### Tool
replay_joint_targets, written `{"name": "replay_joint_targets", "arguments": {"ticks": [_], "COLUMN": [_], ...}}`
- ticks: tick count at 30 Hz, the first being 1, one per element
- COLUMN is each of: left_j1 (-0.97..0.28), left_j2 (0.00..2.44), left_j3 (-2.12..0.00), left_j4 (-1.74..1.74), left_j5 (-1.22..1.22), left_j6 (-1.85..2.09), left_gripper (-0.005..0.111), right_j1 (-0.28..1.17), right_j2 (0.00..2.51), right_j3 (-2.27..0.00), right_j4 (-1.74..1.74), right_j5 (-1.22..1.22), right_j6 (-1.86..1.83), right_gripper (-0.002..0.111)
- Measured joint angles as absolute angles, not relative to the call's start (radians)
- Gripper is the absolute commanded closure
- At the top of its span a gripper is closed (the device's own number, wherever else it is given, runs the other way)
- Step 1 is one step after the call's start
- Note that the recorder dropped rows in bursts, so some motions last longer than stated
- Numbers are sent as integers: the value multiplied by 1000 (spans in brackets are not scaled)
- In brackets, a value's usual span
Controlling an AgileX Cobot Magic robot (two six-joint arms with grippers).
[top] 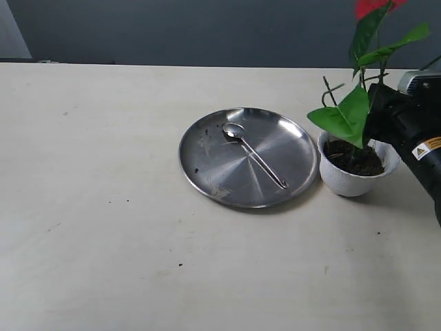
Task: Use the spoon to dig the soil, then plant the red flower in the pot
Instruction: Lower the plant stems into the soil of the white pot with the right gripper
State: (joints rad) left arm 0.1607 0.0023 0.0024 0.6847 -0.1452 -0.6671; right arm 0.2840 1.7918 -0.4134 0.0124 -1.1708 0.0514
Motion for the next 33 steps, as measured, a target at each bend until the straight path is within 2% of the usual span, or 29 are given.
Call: {"name": "replay_joint_targets", "arguments": {"ticks": [3,7,30,33], "left_j1": [161,161,161,161], "left_j2": [2,2,2,2], "left_j3": [2,2,2,2], "left_j4": [685,685,685,685], "left_j5": [-145,-145,-145,-145], "left_j6": [-667,-667,-667,-667], "left_gripper": [106,106,106,106], "right_j1": [284,284,284,284], "right_j2": [1792,1802,1647,1627], "right_j3": [-413,-410,-395,-395], "right_j4": [12,-19,-47,-54], "right_j5": [-1171,-1106,-814,-778], "right_j6": [50,63,150,154], "right_gripper": [106,87,86,78]}}
